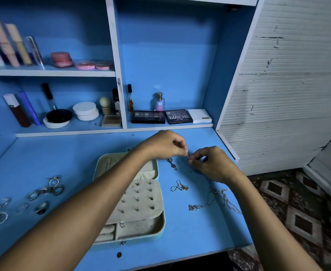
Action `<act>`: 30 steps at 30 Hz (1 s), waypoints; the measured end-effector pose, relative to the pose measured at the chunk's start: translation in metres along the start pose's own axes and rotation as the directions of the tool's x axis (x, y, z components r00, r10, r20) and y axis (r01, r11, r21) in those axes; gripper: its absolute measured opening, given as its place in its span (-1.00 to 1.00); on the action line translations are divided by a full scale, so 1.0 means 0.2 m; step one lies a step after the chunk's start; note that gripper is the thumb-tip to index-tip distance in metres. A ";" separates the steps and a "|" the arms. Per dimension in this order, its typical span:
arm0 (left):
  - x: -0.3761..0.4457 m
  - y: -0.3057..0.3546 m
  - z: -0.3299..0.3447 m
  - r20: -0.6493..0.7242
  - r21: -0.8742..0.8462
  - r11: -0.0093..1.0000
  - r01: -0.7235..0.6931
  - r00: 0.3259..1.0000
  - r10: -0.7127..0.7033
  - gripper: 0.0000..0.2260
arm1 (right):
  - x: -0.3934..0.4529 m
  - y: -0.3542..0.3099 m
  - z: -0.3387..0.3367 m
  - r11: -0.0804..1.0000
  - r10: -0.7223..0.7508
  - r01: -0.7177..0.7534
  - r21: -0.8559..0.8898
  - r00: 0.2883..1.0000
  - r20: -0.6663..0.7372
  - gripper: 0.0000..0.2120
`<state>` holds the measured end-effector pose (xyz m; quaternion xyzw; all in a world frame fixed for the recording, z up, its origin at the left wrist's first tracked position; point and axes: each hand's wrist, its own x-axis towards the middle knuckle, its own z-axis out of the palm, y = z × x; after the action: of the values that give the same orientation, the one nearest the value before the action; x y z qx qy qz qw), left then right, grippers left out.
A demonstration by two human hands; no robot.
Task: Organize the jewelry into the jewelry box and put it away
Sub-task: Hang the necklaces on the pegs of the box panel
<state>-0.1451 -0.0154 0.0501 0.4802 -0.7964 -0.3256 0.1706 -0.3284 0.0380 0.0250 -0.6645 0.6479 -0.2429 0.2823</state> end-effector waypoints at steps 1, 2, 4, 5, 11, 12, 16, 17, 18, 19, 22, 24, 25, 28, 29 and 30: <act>0.00 -0.01 0.00 -0.001 -0.001 1.000 0.008 1.000 -0.008 -0.98 | 0.00 0.00 0.00 1.000 0.002 -0.002 -0.007 1.000 -0.004 -0.91; 0.00 -0.01 -0.01 -0.002 -0.001 1.000 0.016 1.000 -0.016 -0.98 | -0.01 -0.01 0.00 1.000 0.004 -0.004 -0.007 1.000 -0.010 -0.90; -0.01 -0.02 -0.01 -0.002 -0.011 0.999 0.030 1.000 -0.030 -0.98 | -0.01 -0.02 -0.01 1.000 0.007 -0.007 0.011 1.000 -0.022 -0.90; -0.01 -0.02 0.00 -0.001 -0.031 0.999 0.037 0.999 -0.037 -0.98 | -0.01 -0.02 -0.02 1.000 0.010 -0.009 0.019 1.000 -0.024 -0.90; -0.05 0.01 -0.01 0.000 -0.277 0.958 0.076 0.997 -0.079 -0.90 | -0.01 -0.06 -0.05 0.992 -0.022 0.028 0.124 0.999 -0.049 -0.88; -0.05 0.01 -0.02 0.001 -0.294 0.953 0.076 0.997 -0.079 -0.91 | -0.01 -0.07 -0.05 0.988 -0.027 0.035 0.150 0.998 -0.055 -0.89; -0.06 0.02 -0.06 -0.022 -0.367 0.929 0.044 0.998 -0.056 -0.86 | 0.00 -0.14 -0.06 0.974 -0.054 0.078 0.211 0.992 -0.118 -0.91; -0.07 0.03 -0.08 -0.026 -0.390 0.920 0.032 0.999 -0.046 -0.86 | 0.00 -0.16 -0.07 0.971 -0.061 0.093 0.221 0.988 -0.144 -0.90; -0.08 0.04 -0.10 -0.035 -0.416 0.909 0.017 0.999 -0.035 -0.88 | 0.00 -0.18 -0.07 0.967 -0.071 0.109 0.230 0.983 -0.169 -0.90; -0.09 0.05 -0.11 -0.041 -0.435 0.900 0.007 0.999 -0.028 -0.93 | 0.00 -0.20 -0.08 0.963 -0.082 0.126 0.238 0.979 -0.185 -0.90; -0.12 0.07 -0.18 -0.061 -0.466 0.885 -0.024 0.998 -0.005 -0.91 | 0.01 -0.27 -0.10 0.947 -0.107 0.161 0.276 0.974 -0.201 -0.94; -0.13 0.07 -0.23 -0.087 -0.506 0.861 -0.044 0.996 0.000 -0.91 | 0.02 -0.32 -0.11 0.929 -0.111 0.182 0.322 0.968 -0.225 -0.92; -0.14 0.07 -0.25 -0.096 -0.518 0.854 -0.054 0.995 0.004 -0.92 | 0.02 -0.34 -0.12 0.917 -0.114 0.193 0.348 0.965 -0.235 -0.91; -0.17 0.08 -0.31 -0.130 -0.525 0.848 -0.076 0.992 0.009 -0.92 | 0.04 -0.40 -0.12 0.880 -0.128 0.221 0.420 0.963 -0.237 -0.90; -0.19 0.09 -0.34 -0.141 -0.519 0.851 -0.081 0.990 0.008 -0.87 | 0.04 -0.42 -0.12 0.869 -0.133 0.226 0.440 0.963 -0.233 -0.90; -0.20 0.09 -0.36 -0.149 -0.513 0.854 -0.084 0.989 0.008 -0.84 | 0.04 -0.45 -0.12 0.857 -0.137 0.230 0.461 0.964 -0.226 -0.90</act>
<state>-0.0950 0.0005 0.1172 0.4193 -0.6767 -0.4884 0.3573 -0.2805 0.0281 0.1040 -0.6063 0.5233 -0.4835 0.3534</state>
